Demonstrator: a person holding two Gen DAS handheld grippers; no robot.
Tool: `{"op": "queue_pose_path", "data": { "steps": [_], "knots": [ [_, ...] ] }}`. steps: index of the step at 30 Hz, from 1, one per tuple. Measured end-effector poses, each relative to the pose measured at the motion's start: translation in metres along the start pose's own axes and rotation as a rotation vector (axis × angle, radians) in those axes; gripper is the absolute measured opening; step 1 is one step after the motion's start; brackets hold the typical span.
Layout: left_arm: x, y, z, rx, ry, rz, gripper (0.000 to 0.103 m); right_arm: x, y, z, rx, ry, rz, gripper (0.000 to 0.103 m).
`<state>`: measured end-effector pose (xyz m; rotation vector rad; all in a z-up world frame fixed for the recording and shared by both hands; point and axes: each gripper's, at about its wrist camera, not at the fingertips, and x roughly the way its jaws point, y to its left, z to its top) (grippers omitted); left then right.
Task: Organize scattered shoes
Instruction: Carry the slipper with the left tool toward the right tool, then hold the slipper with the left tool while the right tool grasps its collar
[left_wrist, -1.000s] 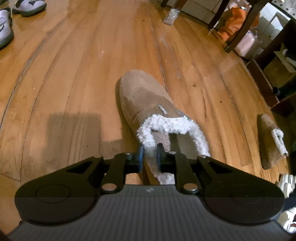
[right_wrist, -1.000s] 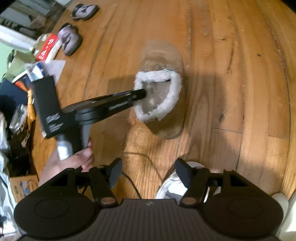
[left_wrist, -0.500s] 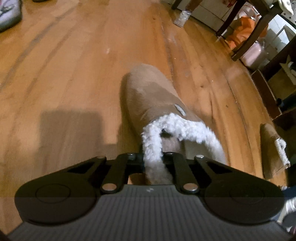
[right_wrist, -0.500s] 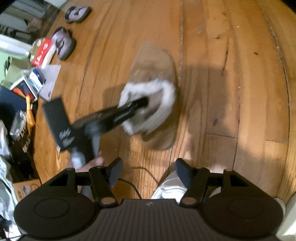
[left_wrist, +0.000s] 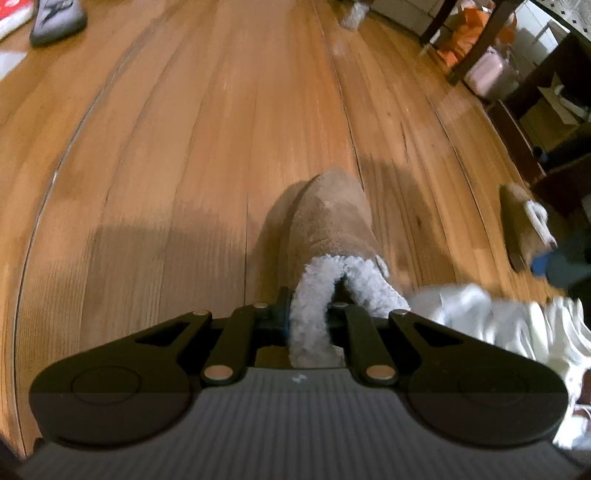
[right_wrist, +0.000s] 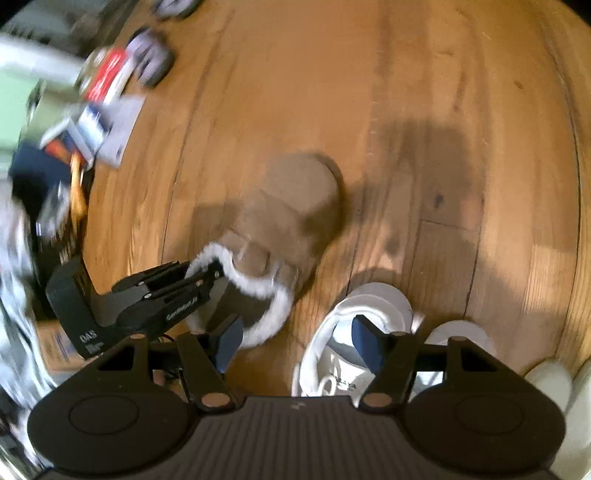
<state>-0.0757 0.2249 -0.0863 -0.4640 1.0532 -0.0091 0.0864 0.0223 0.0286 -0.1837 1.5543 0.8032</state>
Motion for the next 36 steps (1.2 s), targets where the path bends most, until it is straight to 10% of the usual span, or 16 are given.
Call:
{"op": "queue_pose_path", "data": {
  "steps": [4, 6, 12, 20, 31, 36],
  "knots": [
    [-0.005, 0.004, -0.020, -0.018, 0.048, -0.004, 0.012, 0.007, 0.034, -0.012, -0.168, 0.024, -0.026, 0.066],
    [-0.003, 0.008, -0.026, -0.054, 0.102, 0.004, 0.046, 0.015, 0.048, -0.017, -0.252, 0.033, -0.050, 0.066],
    [-0.029, 0.016, -0.042, -0.092, 0.131, 0.007, 0.076, 0.042, 0.094, -0.038, -0.612, 0.035, -0.168, 0.062],
    [-0.048, 0.012, -0.056, -0.065, 0.161, -0.036, 0.078, 0.082, 0.140, -0.071, -1.049, 0.076, -0.203, 0.059],
    [-0.048, 0.034, -0.053, -0.083, 0.151, -0.026, 0.080, 0.130, 0.124, -0.052, -1.010, 0.104, -0.296, 0.055],
    [-0.054, 0.034, -0.050, -0.088, 0.138, -0.026, 0.080, 0.131, 0.119, -0.037, -0.867, 0.097, -0.273, 0.023]
  ]
}}
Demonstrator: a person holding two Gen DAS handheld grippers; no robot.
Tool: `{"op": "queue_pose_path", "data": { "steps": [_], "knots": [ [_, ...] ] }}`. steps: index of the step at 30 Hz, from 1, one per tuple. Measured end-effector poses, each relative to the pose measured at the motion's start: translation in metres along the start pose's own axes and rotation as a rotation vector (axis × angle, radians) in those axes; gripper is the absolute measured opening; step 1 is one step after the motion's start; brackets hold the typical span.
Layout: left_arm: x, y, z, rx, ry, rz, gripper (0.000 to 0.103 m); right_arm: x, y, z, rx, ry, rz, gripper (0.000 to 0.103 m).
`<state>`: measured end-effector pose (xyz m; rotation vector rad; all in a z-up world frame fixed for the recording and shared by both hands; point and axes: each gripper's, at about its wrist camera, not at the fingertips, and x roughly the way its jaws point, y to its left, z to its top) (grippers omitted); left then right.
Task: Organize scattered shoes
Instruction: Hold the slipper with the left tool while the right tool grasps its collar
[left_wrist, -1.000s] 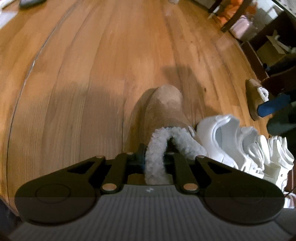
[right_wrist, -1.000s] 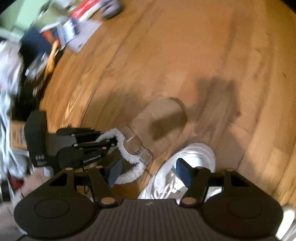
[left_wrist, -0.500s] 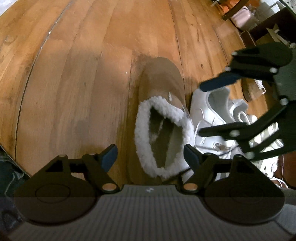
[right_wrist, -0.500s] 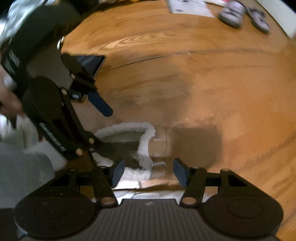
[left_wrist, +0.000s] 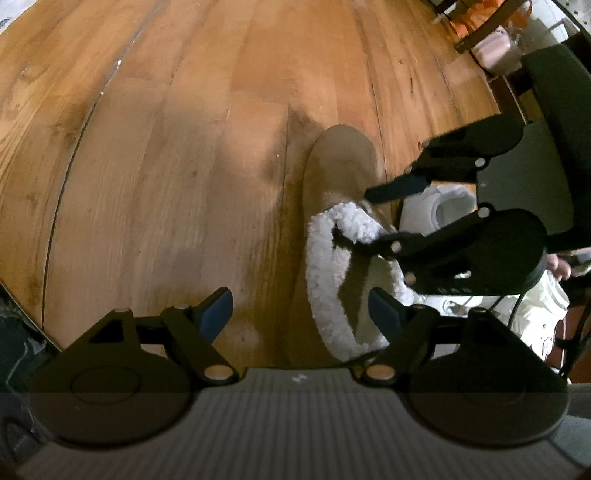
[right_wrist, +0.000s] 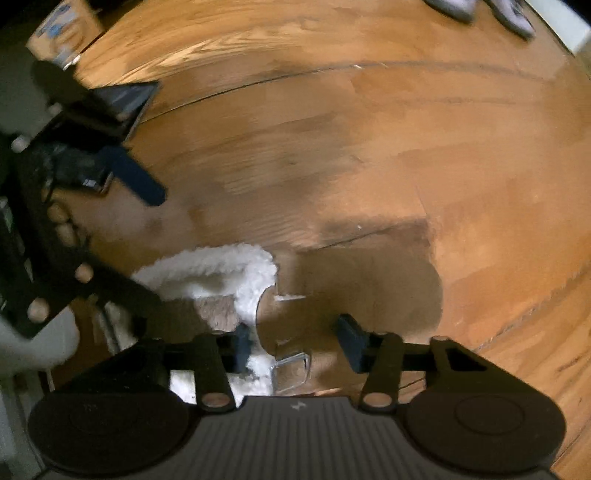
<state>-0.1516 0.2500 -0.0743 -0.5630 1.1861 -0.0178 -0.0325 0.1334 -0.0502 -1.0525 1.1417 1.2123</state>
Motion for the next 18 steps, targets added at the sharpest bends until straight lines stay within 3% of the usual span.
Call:
{"op": "queue_pose_path", "data": {
  "steps": [6, 18],
  "knots": [
    [-0.023, -0.020, 0.015, 0.095, -0.071, -0.015, 0.084, -0.008, -0.021, 0.005, 0.265, -0.073, 0.022, 0.018],
    [-0.040, -0.033, 0.042, 0.123, -0.211, 0.057, 0.087, 0.006, -0.101, -0.023, 0.999, -0.058, 0.333, 0.018]
  ]
}}
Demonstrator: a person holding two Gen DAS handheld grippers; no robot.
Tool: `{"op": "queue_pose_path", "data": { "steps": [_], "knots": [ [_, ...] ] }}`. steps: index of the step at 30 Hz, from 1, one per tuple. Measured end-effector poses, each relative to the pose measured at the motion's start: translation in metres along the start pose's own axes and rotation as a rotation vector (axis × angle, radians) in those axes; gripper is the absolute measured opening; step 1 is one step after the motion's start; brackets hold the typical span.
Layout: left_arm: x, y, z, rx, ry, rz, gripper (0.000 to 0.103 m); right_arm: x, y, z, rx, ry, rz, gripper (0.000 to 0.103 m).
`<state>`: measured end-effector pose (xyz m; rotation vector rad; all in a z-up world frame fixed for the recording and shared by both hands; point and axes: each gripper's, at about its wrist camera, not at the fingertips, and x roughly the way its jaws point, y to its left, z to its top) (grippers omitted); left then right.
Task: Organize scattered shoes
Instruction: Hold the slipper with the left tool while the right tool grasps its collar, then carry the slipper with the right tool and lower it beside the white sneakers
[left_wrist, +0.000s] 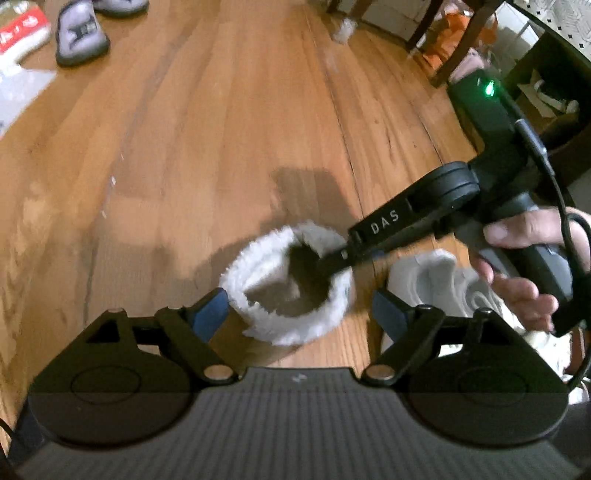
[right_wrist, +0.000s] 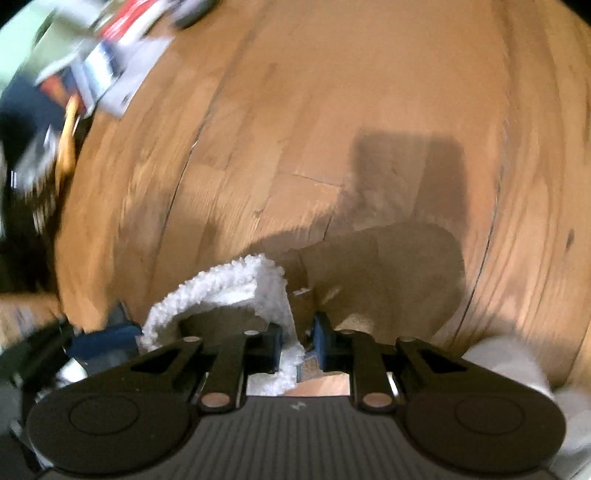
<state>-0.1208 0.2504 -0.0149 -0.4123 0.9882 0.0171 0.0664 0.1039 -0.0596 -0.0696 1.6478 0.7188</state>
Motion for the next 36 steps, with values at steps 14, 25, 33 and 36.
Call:
{"op": "queue_pose_path", "data": {
  "steps": [14, 25, 33, 36],
  "knots": [
    [0.001, 0.020, 0.008, -0.122, -0.066, -0.050, 0.087, 0.024, -0.041, -0.038, 0.628, 0.129, 0.373, 0.000],
    [0.014, 0.035, -0.008, -0.200, -0.010, -0.094, 0.089, 0.016, 0.034, -0.025, -0.453, 0.029, -0.151, 0.059],
    [0.019, 0.035, -0.008, -0.212, -0.003, -0.099, 0.089, 0.045, 0.060, -0.032, -0.638, 0.065, -0.173, 0.088],
    [0.019, 0.037, -0.008, -0.218, -0.003, -0.098, 0.089, 0.052, 0.066, -0.034, -0.681, 0.064, -0.191, 0.091]
  ]
}}
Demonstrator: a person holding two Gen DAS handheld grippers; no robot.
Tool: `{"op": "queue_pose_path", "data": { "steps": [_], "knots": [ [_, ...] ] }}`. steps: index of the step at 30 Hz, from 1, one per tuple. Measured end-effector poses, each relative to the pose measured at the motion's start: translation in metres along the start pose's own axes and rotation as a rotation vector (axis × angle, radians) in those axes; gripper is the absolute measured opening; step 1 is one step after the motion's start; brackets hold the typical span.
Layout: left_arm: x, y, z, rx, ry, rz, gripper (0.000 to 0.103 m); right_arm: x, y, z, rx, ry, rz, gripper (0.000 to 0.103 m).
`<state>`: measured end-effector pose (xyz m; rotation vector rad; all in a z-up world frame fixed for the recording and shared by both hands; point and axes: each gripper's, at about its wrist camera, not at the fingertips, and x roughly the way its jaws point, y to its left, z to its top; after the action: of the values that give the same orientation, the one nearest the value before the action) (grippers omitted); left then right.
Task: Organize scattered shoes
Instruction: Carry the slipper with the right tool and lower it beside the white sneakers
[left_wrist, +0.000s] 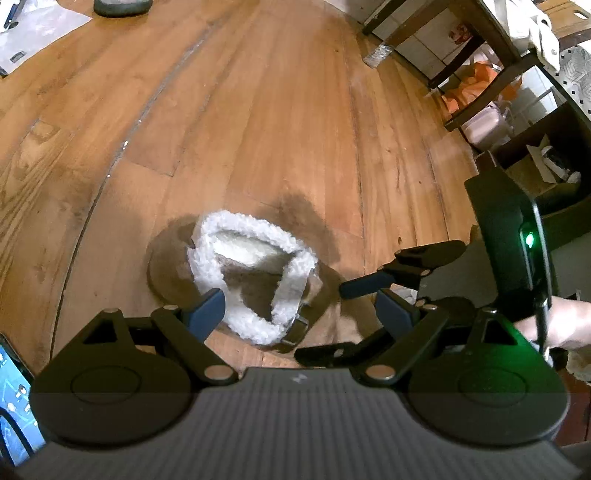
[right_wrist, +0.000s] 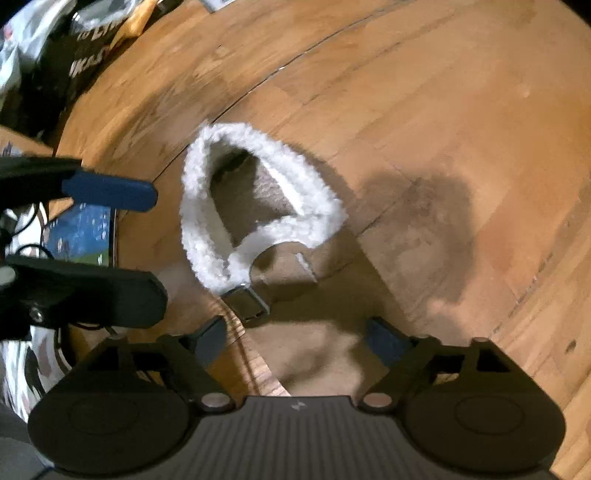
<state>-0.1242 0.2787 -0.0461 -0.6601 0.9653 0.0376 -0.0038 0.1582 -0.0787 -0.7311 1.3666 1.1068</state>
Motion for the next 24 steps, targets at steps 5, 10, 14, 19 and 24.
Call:
{"op": "queue_pose_path", "data": {
  "steps": [5, 10, 14, 19, 24],
  "knots": [
    [0.000, 0.001, 0.001, -0.008, -0.005, 0.003, 0.089, -0.010, 0.015, 0.002, -0.029, -0.023, -0.079, 0.090],
    [0.002, 0.001, -0.001, -0.009, -0.004, 0.010, 0.089, -0.011, 0.017, 0.005, -0.073, -0.046, -0.100, 0.091],
    [0.005, 0.003, -0.002, -0.019, -0.003, 0.021, 0.089, 0.006, 0.008, 0.005, -0.072, -0.048, -0.084, 0.097],
    [0.004, 0.005, -0.001, -0.028, -0.005, 0.015, 0.089, 0.010, 0.016, 0.004, -0.123, -0.058, -0.107, 0.073],
    [0.001, 0.003, 0.000, -0.030, -0.020, 0.007, 0.089, 0.003, 0.009, 0.005, 0.008, -0.065, -0.078, 0.057]
  ]
}}
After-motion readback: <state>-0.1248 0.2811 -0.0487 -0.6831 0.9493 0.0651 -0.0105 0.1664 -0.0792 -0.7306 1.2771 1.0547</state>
